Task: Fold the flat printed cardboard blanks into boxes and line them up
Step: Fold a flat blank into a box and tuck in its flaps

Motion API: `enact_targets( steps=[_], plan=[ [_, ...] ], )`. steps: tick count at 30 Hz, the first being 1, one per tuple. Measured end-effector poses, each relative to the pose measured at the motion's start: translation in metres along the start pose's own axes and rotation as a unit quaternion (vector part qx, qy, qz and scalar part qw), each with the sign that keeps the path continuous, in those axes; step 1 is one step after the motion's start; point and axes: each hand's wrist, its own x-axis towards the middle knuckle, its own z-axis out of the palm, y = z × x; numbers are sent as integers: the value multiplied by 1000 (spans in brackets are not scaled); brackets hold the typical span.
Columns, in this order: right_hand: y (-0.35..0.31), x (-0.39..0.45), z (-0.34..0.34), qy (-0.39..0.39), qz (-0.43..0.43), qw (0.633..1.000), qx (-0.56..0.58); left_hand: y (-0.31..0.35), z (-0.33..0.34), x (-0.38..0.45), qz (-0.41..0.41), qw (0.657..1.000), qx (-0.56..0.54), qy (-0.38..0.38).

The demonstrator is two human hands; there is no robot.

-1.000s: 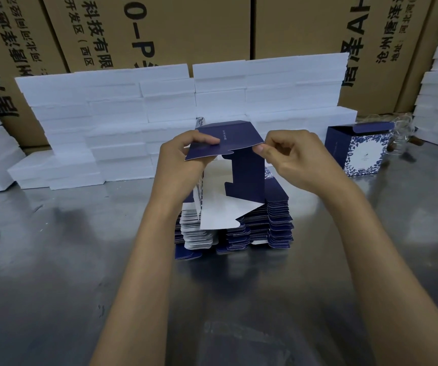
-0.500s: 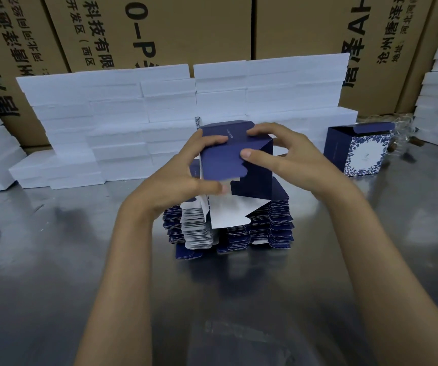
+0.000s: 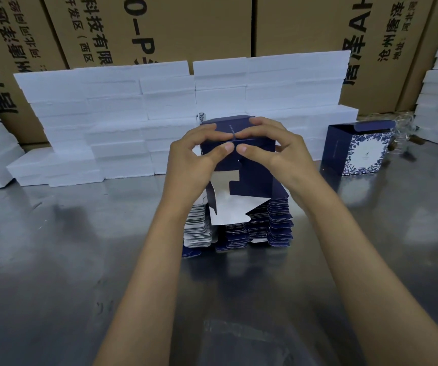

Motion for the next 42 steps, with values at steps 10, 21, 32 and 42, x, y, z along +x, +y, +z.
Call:
enact_targets(
  steps=[10, 21, 32, 42],
  plan=[
    [4, 0, 8, 18, 23, 997, 66, -3, 5, -1, 9, 1000, -19, 17],
    [3, 1, 8, 28, 2, 998, 49, -5, 3, -1, -6, 999, -37, 29],
    [8, 3, -8, 14, 7, 998, 56, -6, -13, 3, -34, 999, -23, 22],
    [9, 8, -26, 104, 47, 985, 130, -4, -15, 7, -12, 985, -88, 148]
  ],
)
